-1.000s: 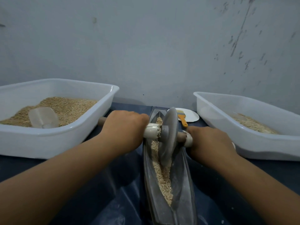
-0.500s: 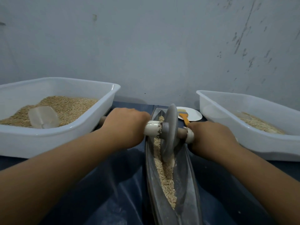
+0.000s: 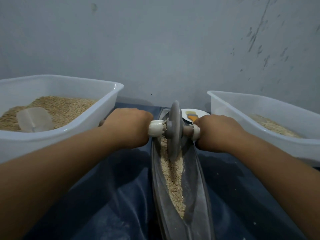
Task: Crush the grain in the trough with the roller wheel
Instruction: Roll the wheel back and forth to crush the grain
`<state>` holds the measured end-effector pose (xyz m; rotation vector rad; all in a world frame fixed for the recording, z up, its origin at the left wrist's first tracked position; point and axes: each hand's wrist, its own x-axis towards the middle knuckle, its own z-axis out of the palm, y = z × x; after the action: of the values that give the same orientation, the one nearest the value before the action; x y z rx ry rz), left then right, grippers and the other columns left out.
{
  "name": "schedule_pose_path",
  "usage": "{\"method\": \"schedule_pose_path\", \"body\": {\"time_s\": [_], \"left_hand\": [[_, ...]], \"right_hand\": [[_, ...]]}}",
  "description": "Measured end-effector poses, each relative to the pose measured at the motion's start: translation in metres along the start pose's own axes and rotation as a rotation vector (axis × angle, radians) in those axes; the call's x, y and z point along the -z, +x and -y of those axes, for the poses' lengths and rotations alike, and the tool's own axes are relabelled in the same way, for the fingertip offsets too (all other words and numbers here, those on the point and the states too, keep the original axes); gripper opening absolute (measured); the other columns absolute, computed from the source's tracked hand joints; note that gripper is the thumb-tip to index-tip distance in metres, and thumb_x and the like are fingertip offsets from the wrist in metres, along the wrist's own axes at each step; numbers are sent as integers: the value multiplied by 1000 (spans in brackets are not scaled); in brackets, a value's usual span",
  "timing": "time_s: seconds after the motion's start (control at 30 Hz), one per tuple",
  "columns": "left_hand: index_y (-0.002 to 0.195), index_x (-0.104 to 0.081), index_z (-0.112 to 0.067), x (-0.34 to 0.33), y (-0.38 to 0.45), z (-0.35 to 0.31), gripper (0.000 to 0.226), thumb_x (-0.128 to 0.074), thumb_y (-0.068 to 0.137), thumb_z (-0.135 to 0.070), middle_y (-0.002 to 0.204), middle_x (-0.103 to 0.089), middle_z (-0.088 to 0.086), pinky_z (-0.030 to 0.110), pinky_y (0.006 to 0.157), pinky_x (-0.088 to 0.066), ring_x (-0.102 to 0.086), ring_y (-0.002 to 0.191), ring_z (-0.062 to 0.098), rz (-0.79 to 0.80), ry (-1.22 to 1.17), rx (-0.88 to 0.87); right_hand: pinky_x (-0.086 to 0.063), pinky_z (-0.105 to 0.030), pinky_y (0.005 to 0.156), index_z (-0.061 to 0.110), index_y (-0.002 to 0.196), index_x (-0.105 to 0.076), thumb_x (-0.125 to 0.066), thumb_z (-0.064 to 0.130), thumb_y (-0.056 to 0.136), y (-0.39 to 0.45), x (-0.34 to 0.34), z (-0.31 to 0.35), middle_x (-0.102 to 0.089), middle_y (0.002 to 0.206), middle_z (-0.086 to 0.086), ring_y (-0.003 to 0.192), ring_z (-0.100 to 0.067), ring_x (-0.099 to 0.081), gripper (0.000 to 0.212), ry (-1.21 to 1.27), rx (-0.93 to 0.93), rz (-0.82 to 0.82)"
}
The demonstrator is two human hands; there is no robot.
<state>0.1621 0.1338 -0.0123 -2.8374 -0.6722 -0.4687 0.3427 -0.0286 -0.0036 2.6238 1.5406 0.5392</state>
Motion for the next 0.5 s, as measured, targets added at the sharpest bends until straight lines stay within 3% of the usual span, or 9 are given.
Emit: {"method": "schedule_pose_path", "body": {"time_s": [0.17, 0.27, 0.37, 0.5], "left_hand": [[83, -50, -33, 12, 30, -3, 23, -70, 72, -36, 69, -51, -11, 28, 59, -40, -49, 60, 10, 118, -11, 9], [85, -51, -32, 17, 36, -6, 25, -72, 71, -34, 68, -49, -11, 28, 60, -39, -48, 60, 10, 154, -35, 11], [85, -48, -34, 12, 18, -7, 23, -69, 74, -35, 70, -49, -10, 31, 64, -41, -52, 68, 16, 72, -10, 5], [80, -44, -35, 2, -3, -5, 22, -65, 74, -35, 63, -42, -11, 28, 56, -33, -41, 56, 8, -63, 61, -18]], "right_hand": [[-40, -25, 53, 23, 84, -55, -70, 27, 73, 20, 6, -2, -54, 71, 8, 61, -8, -49, 18, 110, 0, 175], [-44, -28, 60, 24, 75, -50, -71, 23, 74, 24, 12, -1, -54, 72, 7, 63, -9, -50, 21, 133, 2, 221], [-37, -25, 53, 28, 71, -45, -68, 30, 72, 9, 5, 0, -53, 72, 10, 61, -7, -48, 23, 66, -35, 151], [-30, -23, 47, 30, 71, -48, -65, 33, 67, -7, -1, 0, -55, 68, 11, 58, -6, -50, 17, 20, -32, 85]]}}
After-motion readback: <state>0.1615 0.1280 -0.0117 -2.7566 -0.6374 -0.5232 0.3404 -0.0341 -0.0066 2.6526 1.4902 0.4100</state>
